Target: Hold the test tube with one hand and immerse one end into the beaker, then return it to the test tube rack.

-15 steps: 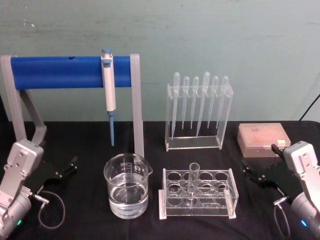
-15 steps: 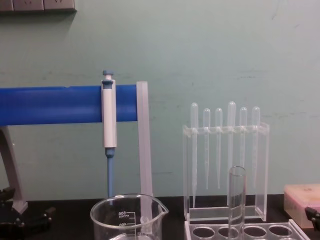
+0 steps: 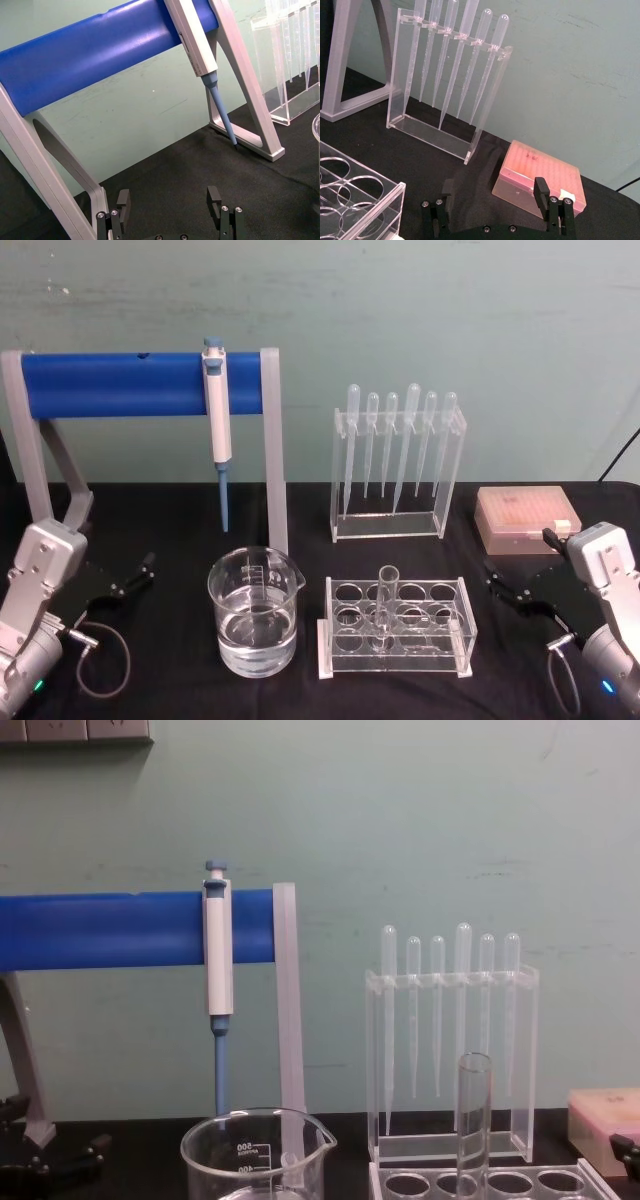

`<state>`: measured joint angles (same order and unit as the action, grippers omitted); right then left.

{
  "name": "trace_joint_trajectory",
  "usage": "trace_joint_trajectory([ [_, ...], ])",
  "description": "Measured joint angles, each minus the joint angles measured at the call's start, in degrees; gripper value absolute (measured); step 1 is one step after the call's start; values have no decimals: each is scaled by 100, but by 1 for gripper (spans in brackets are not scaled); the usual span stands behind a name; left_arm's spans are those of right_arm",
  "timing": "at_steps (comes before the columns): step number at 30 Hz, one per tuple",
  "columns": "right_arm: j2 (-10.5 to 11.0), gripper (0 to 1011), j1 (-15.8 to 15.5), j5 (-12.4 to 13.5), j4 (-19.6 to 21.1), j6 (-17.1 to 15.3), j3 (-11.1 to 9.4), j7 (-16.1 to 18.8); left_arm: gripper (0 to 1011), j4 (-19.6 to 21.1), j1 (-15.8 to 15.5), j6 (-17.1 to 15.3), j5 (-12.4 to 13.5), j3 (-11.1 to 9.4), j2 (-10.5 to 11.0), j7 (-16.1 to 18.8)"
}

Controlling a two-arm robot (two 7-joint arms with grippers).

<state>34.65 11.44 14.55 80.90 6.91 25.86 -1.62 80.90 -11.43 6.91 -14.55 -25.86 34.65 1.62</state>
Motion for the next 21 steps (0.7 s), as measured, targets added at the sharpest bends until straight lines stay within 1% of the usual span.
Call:
trace_joint_trajectory([
  [21,0,1003,0,0,0,0,0,0,1000,0,0,0,0,0,0,0],
])
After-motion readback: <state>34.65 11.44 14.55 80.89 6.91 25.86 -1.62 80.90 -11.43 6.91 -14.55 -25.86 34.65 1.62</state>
